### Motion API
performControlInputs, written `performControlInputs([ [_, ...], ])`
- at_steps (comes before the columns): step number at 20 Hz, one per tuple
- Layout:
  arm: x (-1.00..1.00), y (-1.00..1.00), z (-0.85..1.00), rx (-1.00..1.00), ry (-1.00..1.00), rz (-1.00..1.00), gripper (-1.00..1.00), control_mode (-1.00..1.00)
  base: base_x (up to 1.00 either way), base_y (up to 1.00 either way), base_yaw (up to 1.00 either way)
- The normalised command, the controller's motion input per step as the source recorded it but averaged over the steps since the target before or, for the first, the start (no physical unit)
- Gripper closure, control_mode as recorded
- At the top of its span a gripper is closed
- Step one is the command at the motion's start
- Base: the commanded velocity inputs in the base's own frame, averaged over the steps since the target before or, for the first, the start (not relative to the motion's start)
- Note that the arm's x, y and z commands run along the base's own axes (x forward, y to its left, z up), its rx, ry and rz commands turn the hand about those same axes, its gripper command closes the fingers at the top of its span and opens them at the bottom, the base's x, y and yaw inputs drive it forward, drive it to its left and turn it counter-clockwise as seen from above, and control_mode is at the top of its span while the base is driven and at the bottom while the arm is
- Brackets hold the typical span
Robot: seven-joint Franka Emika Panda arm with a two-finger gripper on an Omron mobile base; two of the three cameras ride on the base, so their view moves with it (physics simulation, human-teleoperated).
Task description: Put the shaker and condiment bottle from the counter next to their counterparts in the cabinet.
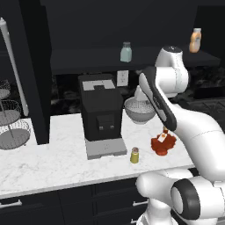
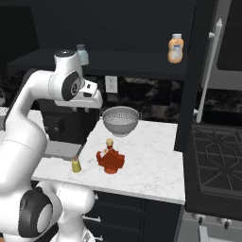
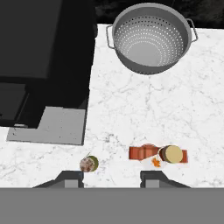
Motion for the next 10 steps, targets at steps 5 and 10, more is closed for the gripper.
performControlInputs([
  [5,-0.12,-0.01,0.00,0.01,-0.05,0.00,-1.00,-1.00,0.00,0.00,0.00],
  [10,-0.46,-0.65,-0.14,0.16,-0.25,0.01,-1.00,-1.00,0.00,0.00,0.00],
])
